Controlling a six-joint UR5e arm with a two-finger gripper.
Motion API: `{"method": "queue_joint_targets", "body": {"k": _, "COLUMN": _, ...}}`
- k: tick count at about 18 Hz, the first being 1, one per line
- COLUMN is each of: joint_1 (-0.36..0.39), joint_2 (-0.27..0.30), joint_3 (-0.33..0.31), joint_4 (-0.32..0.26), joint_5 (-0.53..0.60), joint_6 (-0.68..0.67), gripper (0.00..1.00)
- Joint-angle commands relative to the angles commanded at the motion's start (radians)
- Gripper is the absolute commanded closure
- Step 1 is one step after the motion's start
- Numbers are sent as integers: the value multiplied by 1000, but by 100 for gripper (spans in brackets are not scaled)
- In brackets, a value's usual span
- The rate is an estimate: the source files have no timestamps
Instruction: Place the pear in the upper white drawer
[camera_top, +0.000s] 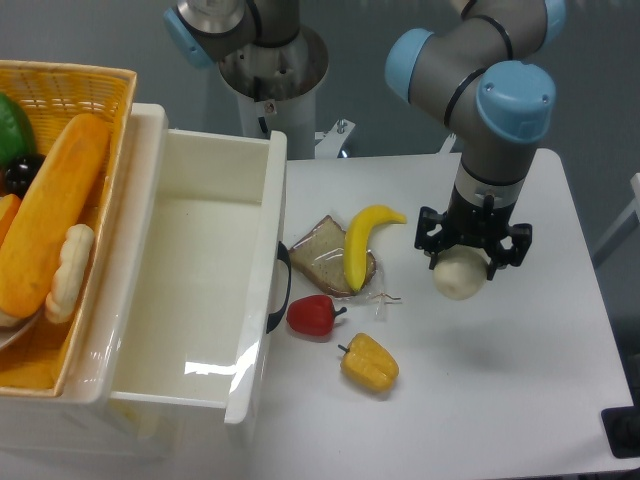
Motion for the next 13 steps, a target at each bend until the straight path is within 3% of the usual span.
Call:
{"method": "queue_joint_targets", "body": {"k": 7, "joint_1": -2, "joint_2": -11, "joint_3": 12, "joint_4": 2, "joint_5": -2, "joint_6": -20, "gripper": 48}}
{"method": "queue_joint_targets", "body": {"k": 13, "joint_1": -2, "joint_2": 18, "joint_3": 14, "joint_4": -3, "joint_5": 2, "joint_6": -55, "gripper": 48}}
